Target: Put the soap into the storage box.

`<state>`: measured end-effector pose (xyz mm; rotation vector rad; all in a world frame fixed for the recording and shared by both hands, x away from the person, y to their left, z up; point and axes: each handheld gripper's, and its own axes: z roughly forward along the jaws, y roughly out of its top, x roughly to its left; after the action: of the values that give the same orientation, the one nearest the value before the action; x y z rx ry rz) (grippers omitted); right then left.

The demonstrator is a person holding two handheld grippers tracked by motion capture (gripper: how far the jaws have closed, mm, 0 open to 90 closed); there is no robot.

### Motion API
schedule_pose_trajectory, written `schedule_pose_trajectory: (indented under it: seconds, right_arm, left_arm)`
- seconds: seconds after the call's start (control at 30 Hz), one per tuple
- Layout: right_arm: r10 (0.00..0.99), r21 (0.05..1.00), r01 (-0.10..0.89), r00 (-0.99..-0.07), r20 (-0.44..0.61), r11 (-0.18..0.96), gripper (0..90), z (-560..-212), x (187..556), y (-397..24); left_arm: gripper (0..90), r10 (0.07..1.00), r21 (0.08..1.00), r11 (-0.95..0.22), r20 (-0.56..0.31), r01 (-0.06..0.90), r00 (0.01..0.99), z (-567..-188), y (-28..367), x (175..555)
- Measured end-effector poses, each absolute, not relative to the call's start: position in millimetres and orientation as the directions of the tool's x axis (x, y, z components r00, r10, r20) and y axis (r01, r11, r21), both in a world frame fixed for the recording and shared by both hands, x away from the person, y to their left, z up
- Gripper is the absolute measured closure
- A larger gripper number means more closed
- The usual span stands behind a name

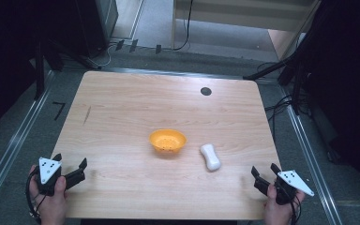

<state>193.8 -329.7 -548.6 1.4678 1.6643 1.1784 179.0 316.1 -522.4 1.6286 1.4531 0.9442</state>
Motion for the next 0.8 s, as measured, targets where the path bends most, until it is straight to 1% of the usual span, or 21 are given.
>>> schedule_pose_trajectory:
  seconds: [0.1,0.23,0.3,0.33,0.43,0.47,0.53,0.6,0.67,0.73,0.8]
  right_arm:
    - [0.971,0.897,0.442,-0.207,0.116,-0.013,24.2,-548.8,194.3,-329.7]
    - [0.969,0.853,0.521,-0.226,0.096,0.037,28.0,-547.1,198.2,-325.2]
    - [0.968,0.847,0.53,-0.235,0.089,0.051,28.0,-546.5,199.2,-324.0]
    - [0.968,0.822,0.564,-0.24,0.071,0.08,28.8,-545.0,202.5,-321.2]
    - [0.963,0.799,0.591,-0.263,0.063,0.109,28.6,-542.7,205.5,-319.0]
    - [0.955,0.776,0.615,-0.291,0.052,0.145,26.8,-539.7,209.1,-316.0]
    - [0.951,0.76,0.631,-0.303,0.053,0.159,24.4,-536.7,211.5,-313.0]
    - [0.95,0.741,0.648,-0.311,0.045,0.177,24.0,-533.4,214.1,-308.4]
    - [0.946,0.73,0.653,-0.324,0.03,0.201,25.6,-530.1,216.0,-302.9]
    - [0.941,0.719,0.66,-0.338,0.028,0.216,24.8,-526.8,217.9,-297.8]
    - [0.936,0.697,0.683,-0.349,0.052,0.216,24.4,-524.2,221.4,-294.0]
  left_arm:
    - [13.2,0.995,0.891,-0.085,0.053,0.445,0.082,-522.6,315.3,179.3]
    - [13.3,0.992,0.885,-0.113,0.077,0.452,0.098,-522.7,312.5,180.6]
    - [13.3,0.991,0.88,-0.121,0.078,0.459,0.112,-522.8,311.6,181.7]
    - [13.3,0.99,0.879,-0.124,0.081,0.46,0.112,-522.9,311.3,181.9]
    - [13.4,0.99,0.875,-0.125,0.084,0.467,0.109,-522.8,311.4,182.4]
    - [13.4,0.991,0.876,-0.119,0.078,0.468,0.106,-522.9,311.9,182.7]
    - [13.4,0.992,0.88,-0.117,0.08,0.461,0.099,-523.0,311.6,182.8]
    - [13.5,0.992,0.875,-0.126,0.1,0.467,0.079,-523.1,309.9,183.7]
    - [13.6,0.992,0.881,-0.129,0.108,0.455,0.071,-523.3,309.3,182.6]
    - [13.6,0.992,0.878,-0.12,0.094,0.463,0.079,-523.1,310.4,183.3]
    - [13.5,0.993,0.876,-0.103,0.067,0.472,0.093,-523.0,313.3,184.7]
